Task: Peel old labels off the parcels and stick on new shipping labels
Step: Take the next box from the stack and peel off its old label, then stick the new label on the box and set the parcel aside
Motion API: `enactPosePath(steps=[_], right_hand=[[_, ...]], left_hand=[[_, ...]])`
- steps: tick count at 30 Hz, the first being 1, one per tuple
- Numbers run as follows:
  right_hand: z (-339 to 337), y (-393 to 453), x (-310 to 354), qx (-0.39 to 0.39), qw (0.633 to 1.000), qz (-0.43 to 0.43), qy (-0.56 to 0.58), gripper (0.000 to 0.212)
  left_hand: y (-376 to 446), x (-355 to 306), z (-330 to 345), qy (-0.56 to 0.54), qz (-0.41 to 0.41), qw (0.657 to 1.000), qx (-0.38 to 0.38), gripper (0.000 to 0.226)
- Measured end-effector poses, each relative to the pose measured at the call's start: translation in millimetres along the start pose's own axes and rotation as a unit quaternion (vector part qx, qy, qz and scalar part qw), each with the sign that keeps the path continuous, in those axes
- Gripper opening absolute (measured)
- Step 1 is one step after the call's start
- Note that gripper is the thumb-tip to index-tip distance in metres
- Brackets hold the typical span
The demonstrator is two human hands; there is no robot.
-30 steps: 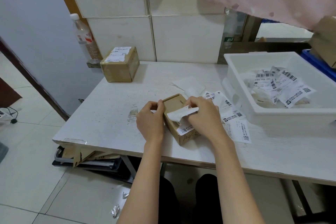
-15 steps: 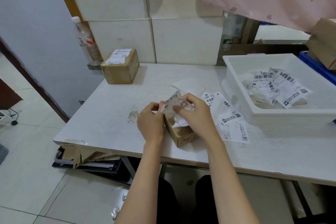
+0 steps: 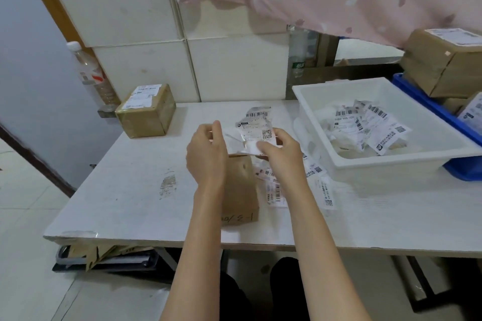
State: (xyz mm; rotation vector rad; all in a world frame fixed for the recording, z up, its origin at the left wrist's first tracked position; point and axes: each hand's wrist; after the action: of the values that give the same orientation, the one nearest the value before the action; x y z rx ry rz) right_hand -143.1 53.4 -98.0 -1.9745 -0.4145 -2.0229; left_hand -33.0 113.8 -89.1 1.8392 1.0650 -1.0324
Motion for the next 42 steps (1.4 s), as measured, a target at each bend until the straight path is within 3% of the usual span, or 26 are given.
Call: enactPosePath(steps=[3,6,9,13,16,19,25,33,42], right_hand=[[-20,14,17,-0.055,0.998,-0.024,0.029,0.028],[-50,28,29,-0.1,0.994,-0.043,0.003,0.029],[-81,39,32,-0.147,0.988,-0.045,-0.011,0.021],[-118,51,34,-0.212,0.977,-0.035,-0.013,0.016],[-137,57,35,-0.236,0.971,-0.018,-0.015,0.018],[-146,61,34,-0.24,0.97,-0.008,-0.024,0.03],[-143,66,20,-0.243,0.961,0.019,-0.134,0.045],[-135,70,13,-0.188,0.909,0.048,-0.368,0.05],[-131,71,8,-0.213,0.866,0.041,-0.45,0.048]], left_hand=[[-7,-27,28,-0.104,-0.014,0.991,0.082,0.021],[-25,-42,65,-0.111,-0.047,0.979,0.166,0.021],[-45,-48,99,-0.118,-0.1,0.954,0.258,0.028],[-63,-52,129,-0.146,-0.162,0.923,0.316,0.043],[-71,-53,144,-0.153,-0.159,0.921,0.322,0.044],[-76,-55,150,-0.135,-0.145,0.936,0.292,0.029],[-76,-53,150,-0.134,-0.128,0.941,0.282,0.026],[-78,-52,152,-0.156,-0.148,0.935,0.282,0.023],[-75,-50,154,-0.148,-0.139,0.938,0.279,0.025]])
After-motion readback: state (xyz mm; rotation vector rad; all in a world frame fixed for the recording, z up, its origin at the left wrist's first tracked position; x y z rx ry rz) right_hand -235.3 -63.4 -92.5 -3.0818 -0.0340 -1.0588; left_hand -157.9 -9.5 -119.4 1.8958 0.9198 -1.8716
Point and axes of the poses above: each hand's wrist, its own y-axis towards the middle knuckle, its own z-axis out of the palm, x = y × z, and after that the axes turned 1 degree about -x, right-handed
